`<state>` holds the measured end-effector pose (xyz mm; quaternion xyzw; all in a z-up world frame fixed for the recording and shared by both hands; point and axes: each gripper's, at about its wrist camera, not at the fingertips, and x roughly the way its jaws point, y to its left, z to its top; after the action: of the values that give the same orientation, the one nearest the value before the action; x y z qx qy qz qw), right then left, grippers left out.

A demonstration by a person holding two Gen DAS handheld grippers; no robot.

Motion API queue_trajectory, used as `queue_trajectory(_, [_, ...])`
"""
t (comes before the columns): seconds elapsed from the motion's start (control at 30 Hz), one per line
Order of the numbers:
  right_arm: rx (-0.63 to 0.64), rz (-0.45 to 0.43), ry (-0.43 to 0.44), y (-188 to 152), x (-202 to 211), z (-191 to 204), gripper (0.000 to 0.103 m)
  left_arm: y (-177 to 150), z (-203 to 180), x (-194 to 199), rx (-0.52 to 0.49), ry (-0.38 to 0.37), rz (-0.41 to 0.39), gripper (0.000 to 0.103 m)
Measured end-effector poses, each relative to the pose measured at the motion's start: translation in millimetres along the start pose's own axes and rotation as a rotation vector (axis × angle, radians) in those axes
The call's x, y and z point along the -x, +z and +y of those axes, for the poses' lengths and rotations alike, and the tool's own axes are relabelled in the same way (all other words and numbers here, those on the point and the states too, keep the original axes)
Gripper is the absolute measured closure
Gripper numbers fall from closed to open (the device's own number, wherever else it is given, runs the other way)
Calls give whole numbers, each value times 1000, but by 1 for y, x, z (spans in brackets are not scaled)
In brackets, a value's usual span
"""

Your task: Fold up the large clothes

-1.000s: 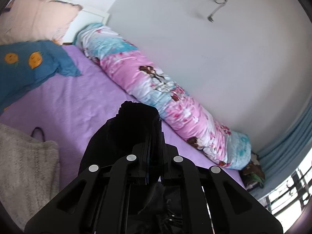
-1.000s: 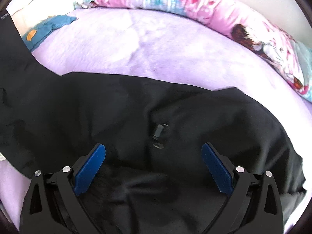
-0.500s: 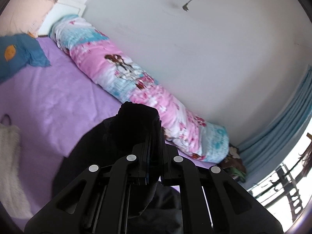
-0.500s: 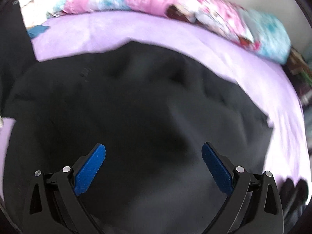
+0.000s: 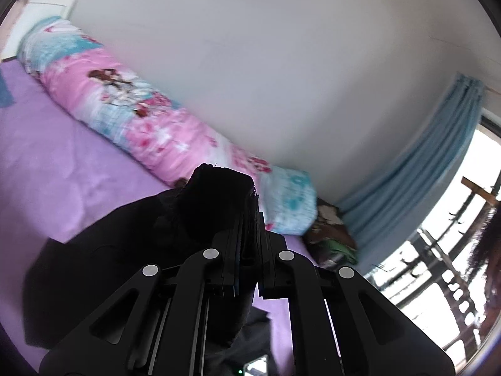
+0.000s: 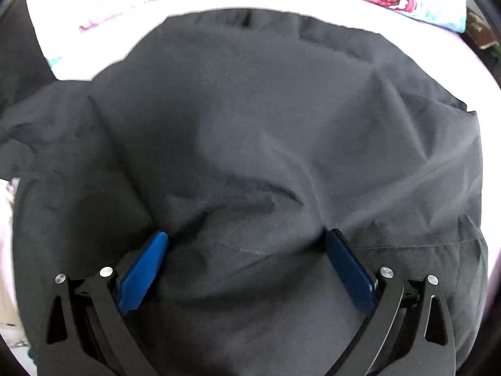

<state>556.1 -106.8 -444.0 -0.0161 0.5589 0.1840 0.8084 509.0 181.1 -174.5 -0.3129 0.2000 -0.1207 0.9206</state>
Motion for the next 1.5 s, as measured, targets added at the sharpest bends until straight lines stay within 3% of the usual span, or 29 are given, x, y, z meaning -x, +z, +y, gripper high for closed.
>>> queue_trajectory(0.1, [-44,-44,51,-6,25,-22,5,-7,-29,-10,-27,-50,11,97])
queue_trajectory(0.37, [-174,-109,33,-38,70,-100,5,-42,-87,-38,-45,-163,90,96])
queue_trajectory(0.53, [-249,-133,12,-58,92,-137,5,-84,-114,-78,-45,-199,181,96])
queue_trajectory(0.67, [-256,-156,6,-62,105,-153,5,-141,-124,-123,2,-200,319,96])
queue_trajectory(0.73, [-275,-173,13,-62,111,-164,5,-165,-124,-134,18,-204,350,96])
queue_trajectory(0.83, [-309,-192,15,-66,121,-179,5,-207,-127,-159,-64,-178,380,96])
queue_trajectory(0.97, [-348,-196,7,-82,130,-195,5,-272,-105,-196,-49,-182,464,96])
queue_trajectory(1.07, [-355,-185,-7,-94,136,-205,5,-323,-96,-223,-112,-144,508,96])
queue_trajectory(1.27, [-327,-168,-20,-108,144,-216,6,-398,-83,-243,-188,-71,577,93])
queue_trajectory(1.3, [-317,-165,-21,-108,145,-216,6,-407,-81,-245,-197,-59,596,88])
queue_trajectory(1.37, [-288,-157,-29,-107,146,-214,6,-425,-76,-247,-213,-53,635,67])
queue_trajectory(1.43, [-243,-141,-55,-105,144,-210,6,-437,-76,-245,-241,-70,647,11])
queue_trajectory(1.5, [-212,-135,-52,-105,144,-206,6,-441,-81,-240,-251,-120,662,6])
